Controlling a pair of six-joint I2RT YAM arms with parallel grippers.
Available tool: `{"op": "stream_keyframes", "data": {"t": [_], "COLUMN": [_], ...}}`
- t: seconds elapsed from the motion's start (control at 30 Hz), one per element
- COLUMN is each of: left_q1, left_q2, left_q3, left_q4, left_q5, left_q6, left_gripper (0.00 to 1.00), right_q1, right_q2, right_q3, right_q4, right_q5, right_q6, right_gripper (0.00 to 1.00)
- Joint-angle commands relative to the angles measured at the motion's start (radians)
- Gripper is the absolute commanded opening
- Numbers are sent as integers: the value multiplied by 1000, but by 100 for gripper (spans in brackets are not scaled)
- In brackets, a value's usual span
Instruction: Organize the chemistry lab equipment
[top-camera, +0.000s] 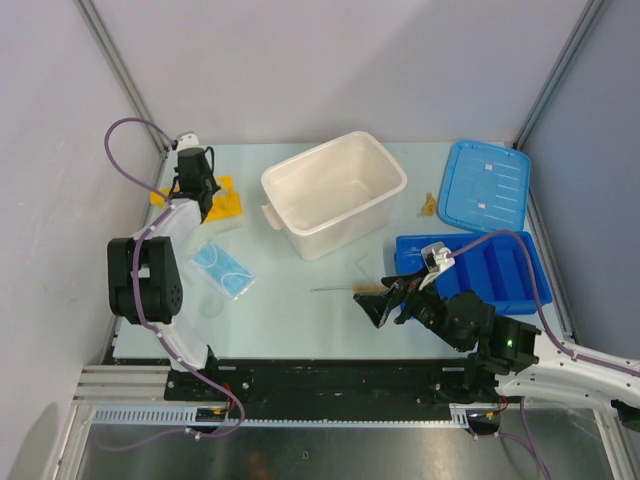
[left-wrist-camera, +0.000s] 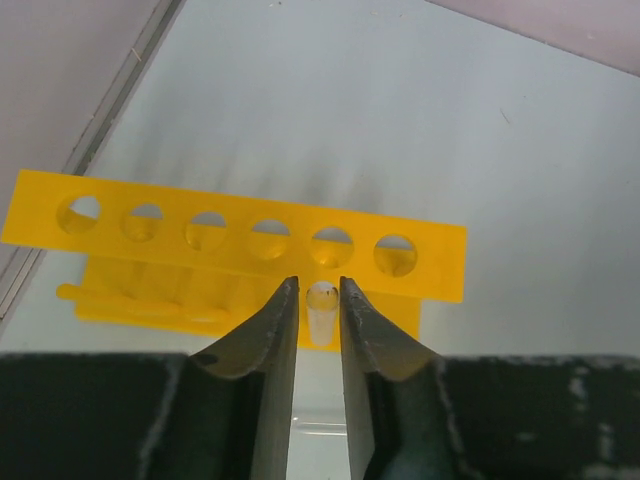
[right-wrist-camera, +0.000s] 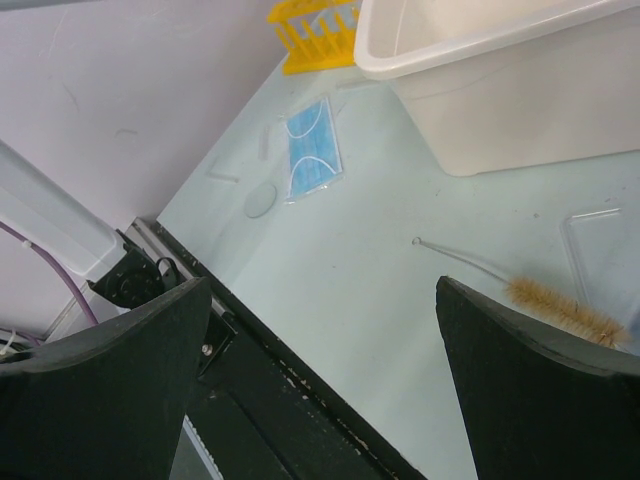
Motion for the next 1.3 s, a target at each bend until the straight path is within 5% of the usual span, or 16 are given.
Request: {"op": "stream_keyframes", "data": {"t": [0.0, 0.43, 0.97, 1.27], "left_q1": [3, 3, 97, 124], "left_q2": [-9, -211, -697, -710], "left_q3": [-17, -79, -257, -405], "left_q4": [47, -17, -508, -693], "left_q5": [-4, -60, 1, 236], "left_q6": [7, -95, -404, -454], "left_gripper": [29, 61, 68, 73], "right_q1": [-5, -5, -7, -7], "right_q2": [-13, -41, -104, -121], "right_q3": [2, 2, 2, 2], "right_q4": [16, -6, -134, -150], "right_q5": [7, -2, 9, -8], "right_q6": [5, 18, 54, 53], "right_gripper": [99, 99, 99, 100]}}
